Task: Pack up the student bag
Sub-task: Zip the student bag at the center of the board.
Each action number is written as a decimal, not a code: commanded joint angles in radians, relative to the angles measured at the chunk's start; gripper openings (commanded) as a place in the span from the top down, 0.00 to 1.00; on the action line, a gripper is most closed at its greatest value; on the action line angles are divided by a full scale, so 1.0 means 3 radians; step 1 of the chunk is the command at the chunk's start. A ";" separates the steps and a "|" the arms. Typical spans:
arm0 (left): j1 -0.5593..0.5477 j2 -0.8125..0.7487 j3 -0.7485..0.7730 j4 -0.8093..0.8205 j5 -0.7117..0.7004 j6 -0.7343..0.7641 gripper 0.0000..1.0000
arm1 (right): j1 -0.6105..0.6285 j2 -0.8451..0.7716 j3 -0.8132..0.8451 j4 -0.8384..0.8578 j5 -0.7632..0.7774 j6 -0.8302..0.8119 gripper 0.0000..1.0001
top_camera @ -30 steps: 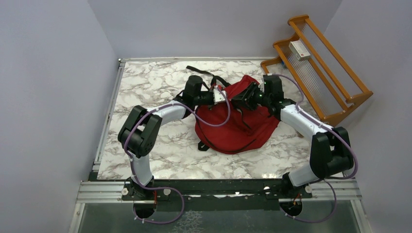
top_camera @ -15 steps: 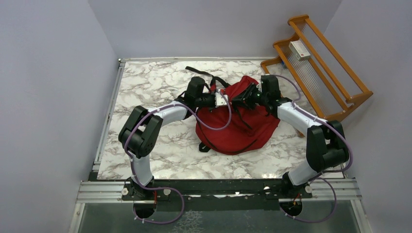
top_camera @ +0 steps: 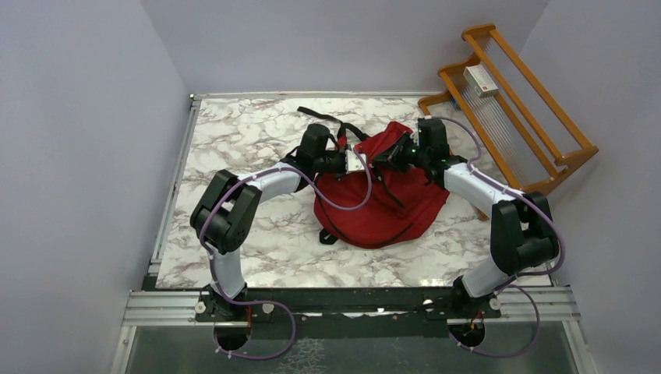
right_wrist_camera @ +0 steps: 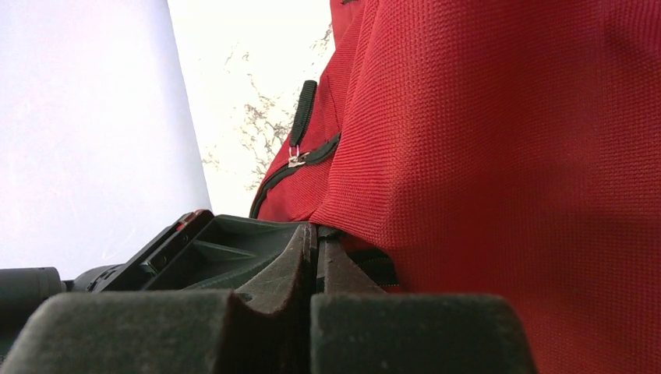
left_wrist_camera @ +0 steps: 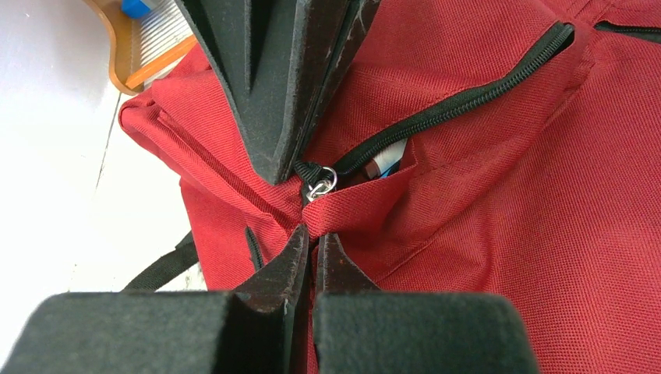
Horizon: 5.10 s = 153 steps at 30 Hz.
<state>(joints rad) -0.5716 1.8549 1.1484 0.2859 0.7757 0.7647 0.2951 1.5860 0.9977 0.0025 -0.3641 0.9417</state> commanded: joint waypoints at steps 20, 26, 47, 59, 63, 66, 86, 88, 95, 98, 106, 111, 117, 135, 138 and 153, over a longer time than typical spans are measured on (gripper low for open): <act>-0.0063 -0.0136 -0.0034 0.0024 -0.0076 -0.0049 0.62 | 0.0084 -0.0266 0.0288 -0.0003 -0.0250 -0.0153 1.00; -0.0063 -0.0124 0.0008 -0.0064 -0.0184 0.0002 0.87 | 0.0085 -0.0442 0.0190 -0.0188 -0.0141 -0.0238 1.00; 0.0225 -0.0197 0.0000 -0.0295 -0.0454 0.0110 1.00 | 0.0085 -0.0976 -0.0345 -0.0531 0.0360 -0.0399 1.00; 0.0315 -0.0303 -0.0077 -0.0298 0.0150 -0.0239 1.00 | 0.0084 -0.0939 -0.0195 -0.0354 0.0277 -0.0505 1.00; 0.0223 -0.0478 -0.0304 -0.0223 0.0277 -0.0456 1.00 | 0.0084 -0.0735 -0.0015 -0.0137 0.0024 -0.0506 1.00; 0.0120 -0.0642 -0.0446 -0.0262 0.0108 -0.0513 1.00 | 0.0084 -0.0613 0.0119 -0.0007 -0.0157 -0.0486 1.00; -0.0202 -0.1511 -0.1363 0.0223 -0.0926 -0.1945 0.42 | 0.0085 -0.0323 0.0371 0.0152 -0.1207 -0.0904 0.99; -0.0142 -0.1586 -0.1390 0.0281 -0.1006 -0.2213 0.37 | 0.0085 -0.0358 0.0306 0.0161 -0.1230 -0.0928 1.00; 0.0030 -0.1823 -0.1518 0.0615 -0.1159 -0.3153 0.23 | 0.0085 -0.0458 0.0018 0.0414 -0.1355 -0.1003 0.99; 0.0130 -0.1778 -0.1494 0.0693 -0.1146 -0.3556 0.20 | 0.0085 -0.0451 -0.0115 0.0775 -0.1576 -0.1045 1.00; 0.0237 -0.1580 -0.1329 0.0747 -0.1062 -0.4087 0.19 | 0.0085 -0.0223 -0.0133 0.1384 -0.2288 -0.1485 1.00; 0.0239 -0.1583 -0.1393 0.0771 -0.1016 -0.4081 0.24 | 0.0085 -0.0086 -0.0052 0.1359 -0.2523 -0.1720 0.99; 0.0248 -0.1417 -0.1413 0.0936 -0.1024 -0.4086 0.30 | 0.0085 -0.0200 -0.0092 0.1190 -0.2279 -0.1717 1.00; 0.0259 -0.0788 -0.1002 0.1123 -0.0144 -0.3932 0.43 | 0.0085 -0.0515 -0.0381 0.0887 -0.1770 -0.1679 1.00; 0.0259 -0.0793 -0.0959 0.1138 0.0037 -0.3860 0.43 | 0.0085 -0.0516 -0.0379 0.0870 -0.1711 -0.1661 1.00; 0.0295 -0.0588 -0.0909 0.1143 0.0476 -0.3600 0.63 | 0.0085 -0.0538 -0.0373 0.0763 -0.1599 -0.1605 0.99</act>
<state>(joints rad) -0.4854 1.6489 0.8509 0.6067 0.8318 -0.3355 0.3206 1.4590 0.8890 0.2554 -0.8860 0.4450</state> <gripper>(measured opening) 0.419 0.012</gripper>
